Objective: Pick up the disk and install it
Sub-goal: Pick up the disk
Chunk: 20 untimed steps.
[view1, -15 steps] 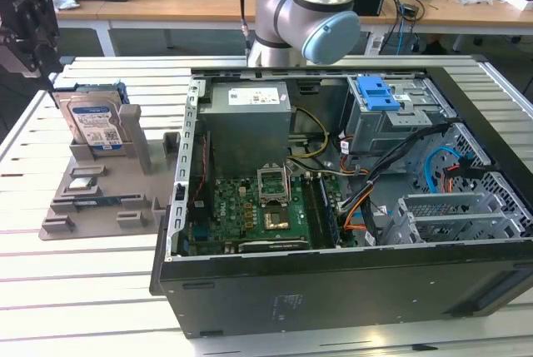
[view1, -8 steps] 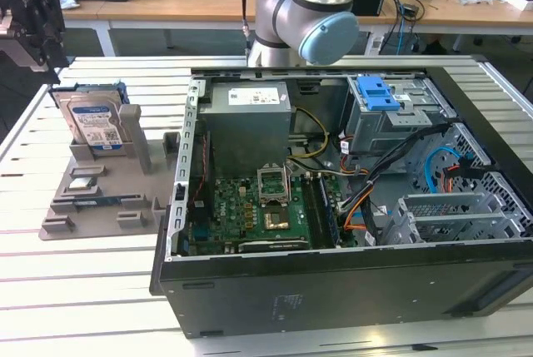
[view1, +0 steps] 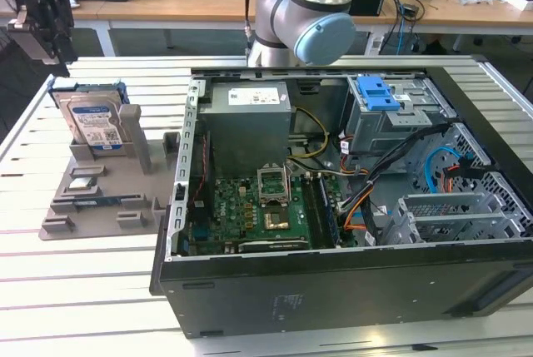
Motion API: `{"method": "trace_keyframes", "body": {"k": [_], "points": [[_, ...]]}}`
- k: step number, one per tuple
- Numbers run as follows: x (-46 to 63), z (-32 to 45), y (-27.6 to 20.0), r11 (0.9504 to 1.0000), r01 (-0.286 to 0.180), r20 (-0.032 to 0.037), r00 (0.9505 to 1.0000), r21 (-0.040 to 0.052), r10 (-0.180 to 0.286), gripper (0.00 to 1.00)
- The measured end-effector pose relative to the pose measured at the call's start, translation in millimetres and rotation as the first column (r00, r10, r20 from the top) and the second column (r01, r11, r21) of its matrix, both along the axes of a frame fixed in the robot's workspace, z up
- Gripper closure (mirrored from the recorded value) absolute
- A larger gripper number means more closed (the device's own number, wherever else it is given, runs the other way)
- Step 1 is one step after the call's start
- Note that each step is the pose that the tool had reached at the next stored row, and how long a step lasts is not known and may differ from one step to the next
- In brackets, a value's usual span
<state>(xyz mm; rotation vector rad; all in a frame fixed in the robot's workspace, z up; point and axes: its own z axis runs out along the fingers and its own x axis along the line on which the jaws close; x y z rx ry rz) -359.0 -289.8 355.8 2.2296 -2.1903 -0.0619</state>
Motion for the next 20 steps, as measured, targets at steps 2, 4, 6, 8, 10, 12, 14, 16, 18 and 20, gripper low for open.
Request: {"method": "trace_keyframes", "body": {"k": [2,4,6,8,10,12,14,16,18,20], "points": [[0.0,-3.1,-0.4,1.0000,0.000,-0.0001,1.0000,-0.0001,0.000,0.52],[-0.2,-7.6,-6.1,1.0000,-0.001,-0.0002,1.0000,-0.0001,0.001,0.52],[-0.2,-10.8,-9.4,1.0000,-0.001,0.0000,1.0000,0.0000,0.001,0.52],[-0.2,-15.5,-10.4,1.0000,-0.002,-0.0001,1.0000,0.0000,0.002,0.52],[-0.2,-22.7,-10.4,1.0000,-0.004,-0.0002,1.0000,-0.0001,0.004,0.52],[-0.2,-26.9,-10.4,1.0000,-0.005,-0.0002,1.0000,-0.0003,0.005,0.52],[-0.2,-32.3,-10.4,1.0000,-0.006,-0.0002,1.0000,-0.0005,0.006,0.52],[-0.2,-38.9,-10.4,1.0000,-0.007,-0.0001,1.0000,-0.0005,0.007,0.52],[-0.2,-45.8,-10.4,1.0000,-0.009,-0.0001,1.0000,-0.0004,0.009,0.52],[-0.2,-51.3,-10.4,0.9999,-0.012,-0.0003,0.9999,-0.0005,0.012,0.52]]}}
